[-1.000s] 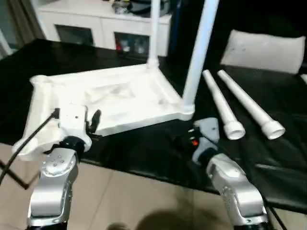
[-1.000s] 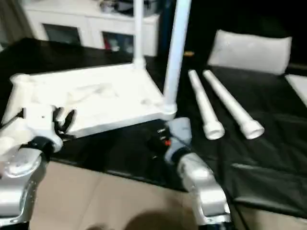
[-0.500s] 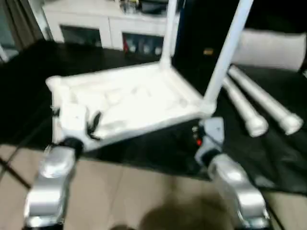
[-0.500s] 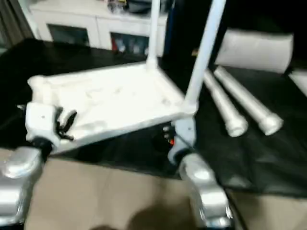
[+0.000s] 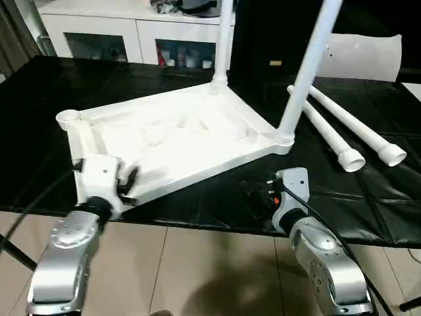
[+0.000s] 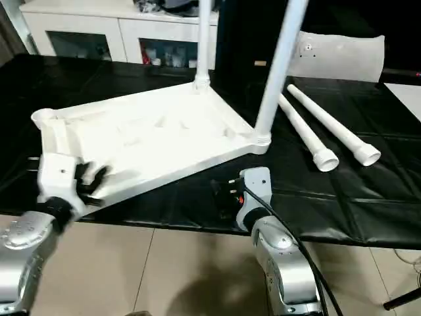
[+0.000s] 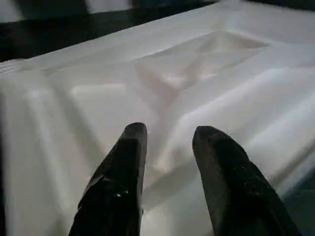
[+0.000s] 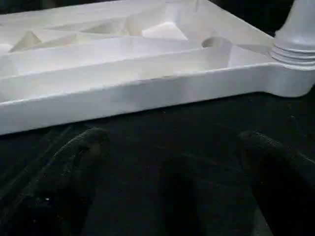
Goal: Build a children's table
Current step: Move to table, then rotate table base
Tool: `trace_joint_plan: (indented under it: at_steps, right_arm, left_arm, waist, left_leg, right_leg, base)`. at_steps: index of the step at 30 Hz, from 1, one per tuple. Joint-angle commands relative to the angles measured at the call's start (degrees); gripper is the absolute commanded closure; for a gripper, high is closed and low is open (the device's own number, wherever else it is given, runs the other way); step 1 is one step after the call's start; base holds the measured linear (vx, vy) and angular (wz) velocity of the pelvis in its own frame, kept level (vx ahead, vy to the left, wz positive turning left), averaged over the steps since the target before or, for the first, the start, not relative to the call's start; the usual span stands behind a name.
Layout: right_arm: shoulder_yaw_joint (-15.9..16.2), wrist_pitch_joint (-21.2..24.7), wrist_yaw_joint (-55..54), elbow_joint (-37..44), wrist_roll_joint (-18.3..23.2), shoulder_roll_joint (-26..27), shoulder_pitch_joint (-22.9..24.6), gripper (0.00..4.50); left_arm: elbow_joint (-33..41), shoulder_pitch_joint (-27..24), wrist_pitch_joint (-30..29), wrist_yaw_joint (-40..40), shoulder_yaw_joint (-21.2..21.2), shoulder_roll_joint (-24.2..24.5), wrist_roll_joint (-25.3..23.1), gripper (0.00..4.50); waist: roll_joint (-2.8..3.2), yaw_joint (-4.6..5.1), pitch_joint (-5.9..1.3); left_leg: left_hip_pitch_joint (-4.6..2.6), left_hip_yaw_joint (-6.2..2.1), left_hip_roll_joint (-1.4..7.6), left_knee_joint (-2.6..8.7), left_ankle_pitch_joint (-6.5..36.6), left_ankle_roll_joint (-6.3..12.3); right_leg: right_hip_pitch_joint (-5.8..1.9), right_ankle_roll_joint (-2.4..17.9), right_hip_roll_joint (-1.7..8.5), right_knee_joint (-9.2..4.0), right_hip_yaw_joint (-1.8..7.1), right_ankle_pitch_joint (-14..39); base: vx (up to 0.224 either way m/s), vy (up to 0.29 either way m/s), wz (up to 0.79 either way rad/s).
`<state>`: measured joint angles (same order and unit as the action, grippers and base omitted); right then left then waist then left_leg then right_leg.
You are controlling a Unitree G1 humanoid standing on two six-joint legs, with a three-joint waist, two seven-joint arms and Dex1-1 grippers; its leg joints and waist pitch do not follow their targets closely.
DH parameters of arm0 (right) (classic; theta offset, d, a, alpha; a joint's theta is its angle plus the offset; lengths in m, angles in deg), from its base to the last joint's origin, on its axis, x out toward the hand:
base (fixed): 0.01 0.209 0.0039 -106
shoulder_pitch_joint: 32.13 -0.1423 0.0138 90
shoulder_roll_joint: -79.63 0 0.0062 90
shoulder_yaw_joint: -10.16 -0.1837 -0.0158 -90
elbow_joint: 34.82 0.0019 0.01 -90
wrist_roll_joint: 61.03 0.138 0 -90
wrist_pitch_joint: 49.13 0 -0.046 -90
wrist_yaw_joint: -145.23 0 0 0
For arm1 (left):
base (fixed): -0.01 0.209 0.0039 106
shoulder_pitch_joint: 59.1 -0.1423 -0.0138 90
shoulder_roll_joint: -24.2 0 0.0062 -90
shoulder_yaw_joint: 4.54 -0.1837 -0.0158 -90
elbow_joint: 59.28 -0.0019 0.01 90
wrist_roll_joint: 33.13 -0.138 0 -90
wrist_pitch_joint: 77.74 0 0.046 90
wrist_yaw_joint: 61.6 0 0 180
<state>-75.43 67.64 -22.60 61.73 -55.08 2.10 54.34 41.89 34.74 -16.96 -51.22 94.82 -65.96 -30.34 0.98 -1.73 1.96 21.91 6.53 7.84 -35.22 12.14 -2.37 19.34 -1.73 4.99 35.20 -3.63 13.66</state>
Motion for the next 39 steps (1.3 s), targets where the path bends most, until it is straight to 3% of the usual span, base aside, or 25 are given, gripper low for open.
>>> trace_joint_plan:
  at_steps: [1, 3, 5, 12, 13, 14, 15, 17, 23, 30, 35, 37, 39]
  right_arm:
    - [0.5, 1.1, 0.9, 0.8, -0.3, -1.1, -1.1, 0.00]
    - [1.6, 1.1, 1.8, 0.6, -0.7, -2.0, -1.4, 0.00]
    - [2.3, 1.0, 2.6, 0.4, -0.9, -2.6, -1.7, 0.00]
    - [5.7, 3.7, 5.4, -0.5, -3.1, -5.8, -4.5, 0.00]
    - [5.9, 4.0, 5.5, -0.6, -3.1, -6.0, -4.7, 0.00]
    - [6.1, 4.4, 5.6, -0.7, -3.3, -6.2, -5.1, 0.00]
    - [6.8, 5.2, 6.2, -1.0, -3.5, -6.9, -5.9, 0.00]
    - [7.2, 5.6, 6.6, -1.5, -3.7, -7.1, -6.3, 0.00]
    - [8.3, 6.9, 6.4, -5.1, -5.0, -6.9, -9.0, 0.00]
    - [9.1, 5.1, 5.2, -17.3, -7.1, -5.7, -16.5, 0.00]
    - [7.4, 1.0, 4.5, -28.3, -7.0, -4.2, -23.1, 0.00]
    - [6.8, -0.3, 4.2, -31.4, -6.8, -3.8, -24.8, 0.00]
    - [6.2, -1.3, 4.0, -33.9, -6.4, -3.3, -26.1, 0.00]
  left_arm:
    - [-1.9, 1.8, -1.4, -2.8, 3.4, 2.2, -1.7, 2.56]
    - [-3.5, 2.6, -1.9, -3.5, 4.6, 4.0, -2.4, 2.37]
    - [-5.0, 3.3, -2.2, -3.6, 4.9, 5.6, -3.2, 2.15]
    - [-16.7, 7.8, 0.3, 2.4, -0.7, 14.1, -7.0, 2.05]
    - [-17.6, 8.3, 0.4, 3.1, -1.4, 14.7, -7.3, 2.05]
    - [-18.6, 8.8, 0.7, 3.8, -2.1, 15.2, -7.7, 2.05]
    - [-20.9, 10.0, 0.9, 4.9, -3.8, 16.7, -9.2, 2.05]
    - [-22.1, 10.7, 0.8, 5.6, -4.9, 17.8, -10.2, 2.05]
    - [-27.6, 14.2, 4.0, 9.6, -8.0, 20.2, -11.4, 2.05]
    - [-29.3, 17.7, 2.1, 24.6, -15.3, 24.5, -10.9, 2.05]
    - [-28.4, 18.7, 0.6, 35.0, -19.6, 27.7, -10.0, 2.05]
    - [-28.0, 19.0, 0.0, 37.5, -20.6, 28.2, -9.5, 2.05]
    - [-27.3, 19.0, -0.7, 40.3, -21.6, 28.7, -8.9, 2.05]
  waist:
    - [0.10, -0.20, -2.58]
    - [0.23, -0.20, -2.76]
    - [0.23, -0.24, -2.63]
    - [0.57, -0.55, -2.32]
    - [1.08, -0.73, -2.57]
    - [0.90, -0.65, -2.45]
    - [1.19, -0.77, -2.56]
    - [0.89, -0.71, -2.68]
    - [1.15, -0.48, -2.79]
    - [1.26, -0.31, -2.69]
    - [1.46, -0.55, -2.88]
    - [1.10, -0.40, -2.95]
    - [1.21, -0.50, -3.04]
  left_leg:
    - [-0.60, -0.83, 3.73, 5.40, 10.9, 0.44]
    - [-0.38, -0.69, 3.96, 5.44, 7.0, 0.99]
    - [-0.52, -0.53, 4.06, 5.49, 7.8, 0.90]
    - [-1.13, -0.58, 4.34, 6.15, 13.0, -1.57]
    - [-1.39, -0.62, 4.43, 6.08, 13.1, -2.26]
    - [-1.30, -0.59, 4.41, 6.17, 13.2, -2.45]
    - [-1.31, -0.63, 4.33, 6.14, 13.3, -3.01]
    - [-1.26, -0.56, 4.21, 6.08, 12.9, -3.06]
    - [-1.24, -0.48, 4.23, 5.96, 11.9, -2.99]
    - [-1.36, -0.27, 4.38, 6.06, 12.8, -4.25]
    - [-1.31, 0.08, 4.37, 5.80, 9.4, -3.85]
    - [-1.22, 0.26, 4.35, 5.68, 8.2, -3.58]
    - [-1.22, 0.43, 4.38, 5.52, 6.8, -3.00]
  right_leg:
    - [-1.14, 10.2, 3.79, -4.06, 2.91, 4.3]
    - [-1.07, 10.3, 3.40, -3.55, 2.69, -1.4]
    - [-0.83, 11.0, 3.16, -3.40, 2.67, -2.4]
    - [-0.19, 10.9, 2.99, -3.67, 2.82, 2.8]
    - [-0.14, 11.3, 3.06, -3.36, 2.89, 1.4]
    - [-0.11, 11.3, 2.96, -3.50, 2.86, 0.9]
    - [-0.14, 11.3, 2.94, -3.34, 2.82, -0.2]
    - [-0.32, 11.4, 2.99, -3.23, 2.86, -1.6]
    - [-0.41, 13.2, 3.19, -3.08, 2.86, -2.8]
    - [-0.16, 14.7, 3.33, -2.81, 2.88, -1.8]
    - [-0.37, 15.5, 3.34, -2.47, 2.82, -5.7]
    - [-0.43, 16.1, 3.46, -2.40, 2.81, -6.4]
    - [-0.46, 16.6, 3.55, -2.24, 2.86, -7.4]
  base:
    - [-0.009, -0.062, -0.01]
    - [0.000, 0.000, 0.00]
    - [0.000, 0.000, 0.00]
    - [0.000, 0.000, 0.00]
    - [0.000, 0.000, 0.00]
    - [0.000, 0.000, 0.00]
    - [0.000, 0.000, 0.00]
    - [0.000, 0.000, 0.00]
    - [0.000, 0.000, 0.00]
    - [0.000, 0.000, 0.00]
    - [0.000, 0.000, 0.00]
    - [0.000, 0.000, 0.00]
    - [0.000, 0.000, 0.00]
